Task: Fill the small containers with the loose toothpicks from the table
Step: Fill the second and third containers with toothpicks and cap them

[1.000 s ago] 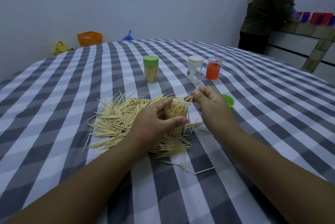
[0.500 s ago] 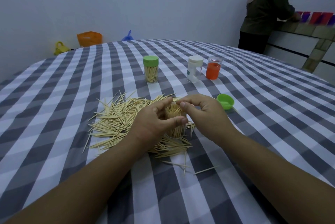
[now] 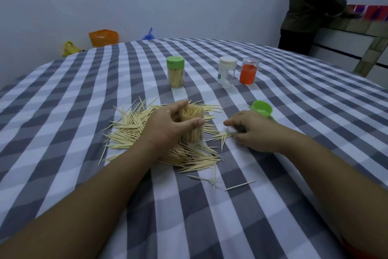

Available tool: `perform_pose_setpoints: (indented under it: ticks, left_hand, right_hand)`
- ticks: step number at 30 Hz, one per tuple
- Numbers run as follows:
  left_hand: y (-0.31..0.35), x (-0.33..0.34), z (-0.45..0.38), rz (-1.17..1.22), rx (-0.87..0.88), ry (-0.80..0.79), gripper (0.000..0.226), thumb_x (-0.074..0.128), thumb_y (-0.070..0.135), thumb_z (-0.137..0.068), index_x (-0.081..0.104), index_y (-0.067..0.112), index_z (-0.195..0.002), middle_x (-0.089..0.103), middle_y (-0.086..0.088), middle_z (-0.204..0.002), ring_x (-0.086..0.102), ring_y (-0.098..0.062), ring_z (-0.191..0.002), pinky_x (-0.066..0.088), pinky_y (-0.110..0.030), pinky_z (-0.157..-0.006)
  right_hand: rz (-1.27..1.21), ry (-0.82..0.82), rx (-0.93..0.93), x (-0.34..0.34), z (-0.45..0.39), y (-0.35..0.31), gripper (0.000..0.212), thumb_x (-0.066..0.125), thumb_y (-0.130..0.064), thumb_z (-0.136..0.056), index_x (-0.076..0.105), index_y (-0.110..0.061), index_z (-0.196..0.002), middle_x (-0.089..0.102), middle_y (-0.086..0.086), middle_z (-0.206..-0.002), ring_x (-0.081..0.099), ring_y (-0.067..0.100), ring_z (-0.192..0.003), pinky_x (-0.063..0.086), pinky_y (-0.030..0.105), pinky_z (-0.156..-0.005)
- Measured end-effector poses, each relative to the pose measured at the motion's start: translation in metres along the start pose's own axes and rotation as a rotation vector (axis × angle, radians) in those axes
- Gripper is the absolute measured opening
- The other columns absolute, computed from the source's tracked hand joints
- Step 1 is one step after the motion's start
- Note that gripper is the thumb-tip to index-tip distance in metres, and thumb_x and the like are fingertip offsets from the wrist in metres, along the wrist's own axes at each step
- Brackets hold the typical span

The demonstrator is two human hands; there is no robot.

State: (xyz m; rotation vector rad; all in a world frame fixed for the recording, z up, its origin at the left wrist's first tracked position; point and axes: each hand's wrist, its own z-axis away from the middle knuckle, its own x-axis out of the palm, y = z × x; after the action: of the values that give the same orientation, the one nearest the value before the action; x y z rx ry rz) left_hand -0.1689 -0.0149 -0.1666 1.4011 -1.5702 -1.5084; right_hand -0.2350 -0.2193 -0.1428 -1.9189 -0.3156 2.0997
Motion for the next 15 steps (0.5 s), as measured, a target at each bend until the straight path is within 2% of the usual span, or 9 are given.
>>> perform_pose_setpoints:
  ticks: [1, 3, 8, 10, 13, 15]
  left_hand:
    - [-0.001, -0.001, -0.001, 0.004, -0.004, 0.005, 0.09, 0.078, 0.042, -0.053, 0.052, 0.014, -0.134, 0.069, -0.01, -0.111, 0.064, -0.011, -0.106, 0.053, -0.019, -0.088]
    - [-0.001, -0.001, -0.002, 0.008, -0.007, 0.009, 0.09, 0.078, 0.042, -0.053, 0.051, 0.014, -0.135, 0.069, -0.011, -0.11, 0.064, -0.011, -0.106, 0.053, -0.019, -0.087]
    - [-0.002, -0.001, -0.002, -0.007, 0.002, 0.024, 0.093, 0.078, 0.046, -0.051, 0.052, 0.014, -0.135, 0.067, -0.006, -0.116, 0.062, -0.012, -0.11, 0.052, -0.025, -0.092]
    - [-0.003, -0.001, -0.003, -0.005, -0.002, 0.022, 0.095, 0.078, 0.048, -0.05, 0.052, 0.015, -0.135, 0.068, -0.004, -0.112, 0.063, -0.011, -0.109, 0.052, -0.027, -0.093]
    - [-0.002, -0.001, -0.003, -0.011, 0.004, 0.021, 0.093, 0.077, 0.046, -0.051, 0.051, 0.015, -0.135, 0.068, 0.0, -0.108, 0.062, -0.009, -0.106, 0.053, -0.022, -0.089]
    - [-0.001, -0.001, -0.002, -0.017, 0.014, 0.016, 0.092, 0.077, 0.045, -0.053, 0.051, 0.015, -0.135, 0.066, -0.003, -0.107, 0.064, -0.012, -0.104, 0.053, -0.019, -0.084]
  right_hand:
    - [0.036, -0.019, -0.007, 0.002, -0.001, 0.001, 0.042, 0.052, -0.016, -0.094, 0.051, -0.021, -0.135, 0.048, -0.002, -0.131, 0.044, 0.015, -0.121, 0.035, 0.029, -0.104]
    - [0.017, -0.003, -0.026, 0.006, -0.002, -0.002, 0.038, 0.051, -0.022, -0.096, 0.053, -0.022, -0.134, 0.048, -0.002, -0.128, 0.044, 0.015, -0.12, 0.035, 0.028, -0.103]
    - [-0.073, 0.049, -0.079, 0.013, -0.003, -0.012, 0.019, 0.058, -0.018, -0.092, 0.072, -0.023, -0.105, 0.057, -0.016, -0.092, 0.056, 0.006, -0.09, 0.041, 0.013, -0.07]
    - [-0.115, 0.014, -0.082, 0.012, 0.0, -0.016, 0.016, 0.062, -0.018, -0.09, 0.073, -0.027, -0.097, 0.06, -0.018, -0.084, 0.058, 0.004, -0.084, 0.043, 0.011, -0.07]
    - [-0.12, -0.042, -0.115, 0.008, 0.004, -0.022, 0.017, 0.066, -0.025, -0.087, 0.071, -0.028, -0.103, 0.061, -0.014, -0.091, 0.058, 0.006, -0.091, 0.047, 0.017, -0.078]
    - [-0.132, -0.112, -0.132, 0.007, 0.008, -0.028, 0.041, 0.07, -0.037, -0.082, 0.062, -0.025, -0.12, 0.055, -0.011, -0.106, 0.054, 0.009, -0.104, 0.044, 0.019, -0.084]
